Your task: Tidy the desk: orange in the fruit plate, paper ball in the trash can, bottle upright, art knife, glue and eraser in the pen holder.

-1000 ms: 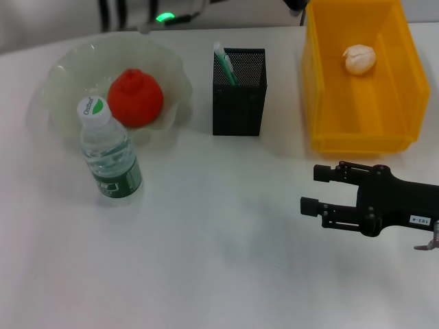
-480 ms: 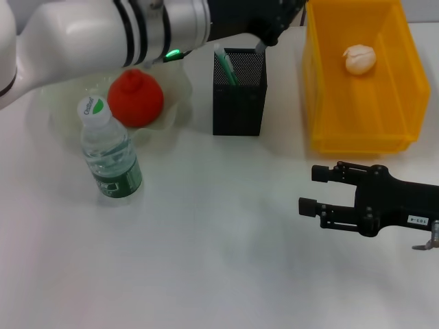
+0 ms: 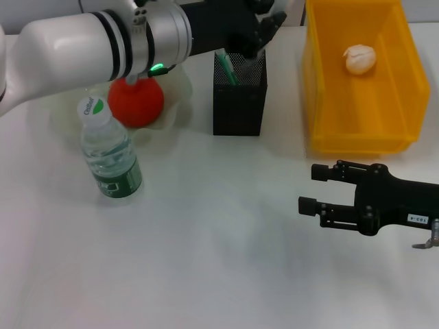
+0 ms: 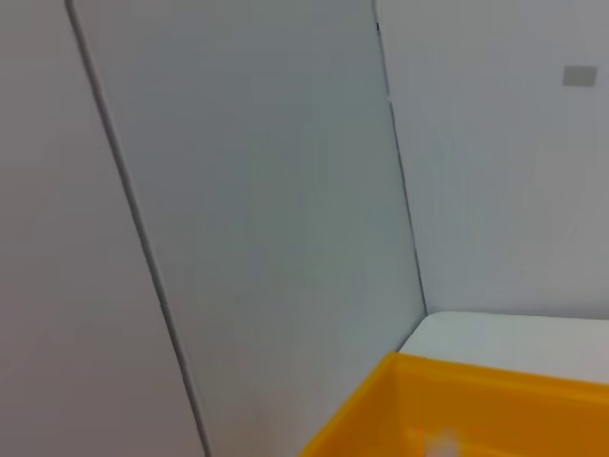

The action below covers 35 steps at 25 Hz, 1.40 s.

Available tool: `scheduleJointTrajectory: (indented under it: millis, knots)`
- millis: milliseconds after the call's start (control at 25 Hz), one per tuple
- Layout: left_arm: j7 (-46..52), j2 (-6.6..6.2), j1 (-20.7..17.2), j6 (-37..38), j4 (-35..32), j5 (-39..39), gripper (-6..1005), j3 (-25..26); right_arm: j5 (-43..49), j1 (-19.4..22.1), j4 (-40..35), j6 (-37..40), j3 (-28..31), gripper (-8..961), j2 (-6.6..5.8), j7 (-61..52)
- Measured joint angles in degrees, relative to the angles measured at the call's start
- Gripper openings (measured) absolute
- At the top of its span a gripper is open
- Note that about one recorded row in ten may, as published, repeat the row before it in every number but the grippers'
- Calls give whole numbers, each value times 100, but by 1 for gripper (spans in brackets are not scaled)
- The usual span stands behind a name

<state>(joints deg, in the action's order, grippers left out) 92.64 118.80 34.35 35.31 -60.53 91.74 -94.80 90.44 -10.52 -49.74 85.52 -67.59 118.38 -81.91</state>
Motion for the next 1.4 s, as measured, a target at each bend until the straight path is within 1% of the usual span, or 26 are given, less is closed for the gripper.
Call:
scheduleJointTrajectory:
  millis: [120,240,360,480,560,640,720,760,840,880,960,1120,1200,1240,1280,1320,1400]
  knots:
    - [9,-2,-9,84,-2,-3,184,29,0,-3,2,4,0,741,-14,0]
    - [9,-3,-41,314,-36,-10,300,204,0,-3,8,32,0,741,-37,0]
    - [24,-4,-245,840,-352,-82,417,590,0,-1,3,80,44,741,-50,0]
    - [-81,-28,-677,2126,-938,-569,538,1277,0,6,-2,196,172,741,-57,2]
    - [-291,-39,-961,3370,-1050,-1015,618,1823,0,5,2,304,294,741,-61,19]
    - [-617,-38,-1200,4505,-882,-1314,667,2328,0,2,6,423,440,741,-63,80]
    - [-1095,-41,-1458,5442,-505,-1455,716,2749,0,0,14,540,581,741,-62,161]
    - [-1344,-44,-1608,5793,-278,-1447,740,2931,0,0,20,595,634,741,-60,205]
    - [-1827,-60,-1886,6190,296,-1389,789,3293,0,1,42,713,698,741,-46,303]
    - [-2008,-75,-1999,6249,584,-1305,813,3441,-1,1,68,785,712,741,-41,371]
    - [-2357,-124,-2206,6348,1203,-1083,813,3696,-1,4,156,913,714,741,-37,509]
    - [-2984,-254,-2374,6450,2087,-384,812,3827,-1,-8,436,1296,716,741,-43,1005]
    - [-3176,-266,-2369,6446,2312,49,812,3828,4,-53,558,1478,706,741,-55,1173]
    - [-3176,-266,-2369,6446,2312,49,812,3828,29,-84,602,1551,700,741,-64,1232]
    - [-3183,-254,-2327,6428,2383,425,812,3831,104,-116,633,1602,699,741,-65,1264]
    - [-3120,-241,-2294,6421,2391,626,812,3847,178,-144,652,1639,699,741,-64,1280]
    - [-3062,-232,-2268,6418,2396,746,812,3860,428,-230,655,1682,708,741,-44,1284]
